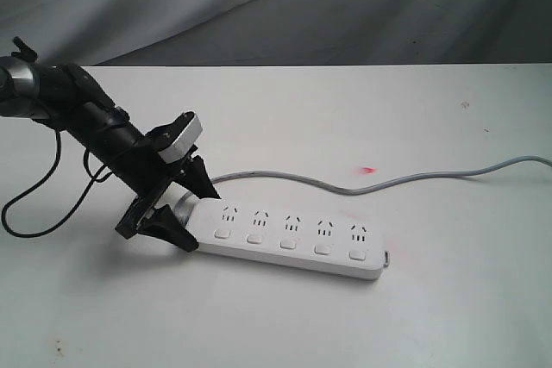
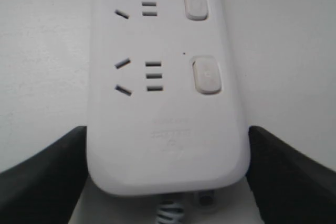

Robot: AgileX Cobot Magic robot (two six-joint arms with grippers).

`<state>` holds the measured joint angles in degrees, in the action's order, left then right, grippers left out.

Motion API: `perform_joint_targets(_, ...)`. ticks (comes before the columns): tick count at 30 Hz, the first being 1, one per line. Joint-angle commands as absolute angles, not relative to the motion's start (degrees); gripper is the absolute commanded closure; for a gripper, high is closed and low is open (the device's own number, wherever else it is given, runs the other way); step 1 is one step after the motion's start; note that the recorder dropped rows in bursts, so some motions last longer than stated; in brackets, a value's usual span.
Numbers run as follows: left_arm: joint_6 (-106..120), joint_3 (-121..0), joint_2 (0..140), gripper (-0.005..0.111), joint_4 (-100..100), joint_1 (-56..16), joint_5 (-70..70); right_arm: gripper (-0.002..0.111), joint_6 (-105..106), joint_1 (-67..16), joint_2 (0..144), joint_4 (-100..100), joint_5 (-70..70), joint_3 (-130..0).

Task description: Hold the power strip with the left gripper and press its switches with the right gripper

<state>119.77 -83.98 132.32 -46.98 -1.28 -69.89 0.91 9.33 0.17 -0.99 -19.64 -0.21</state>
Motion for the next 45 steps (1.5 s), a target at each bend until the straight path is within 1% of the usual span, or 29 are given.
perform_joint_targets(1,120.0,-84.3,132.2,0.062,-47.3,-0.9,-70.0,0.108,0.8,9.1,0.0,-1.1,-19.5,0.0)
perform_joint_targets(26,120.0,-84.3,132.2,0.062,-47.3,-0.9,-70.0,0.108,0.8,9.1,0.0,-1.1,-19.5,0.0)
perform_joint_targets(31,120.0,-84.3,132.2,0.062,-47.3,-0.9,-70.0,0.108,1.2,9.1,0.0,2.6,-17.2,0.0)
perform_joint_targets(34,120.0,-84.3,132.2,0.062,-47.3,-0.9,-70.0,0.108,1.1,9.1,0.0,-0.4,-10.5,0.0)
perform_joint_targets(39,120.0,-84.3,132.2,0.062,-47.3,-0.9,-70.0,0.108,1.1,9.1,0.0,-5.9,10.2,0.0)
perform_joint_targets(45,120.0,-84.3,132.2,0.062,-47.3,-0.9,-70.0,0.108,0.8,9.1,0.0,-9.5,32.0,0.0)
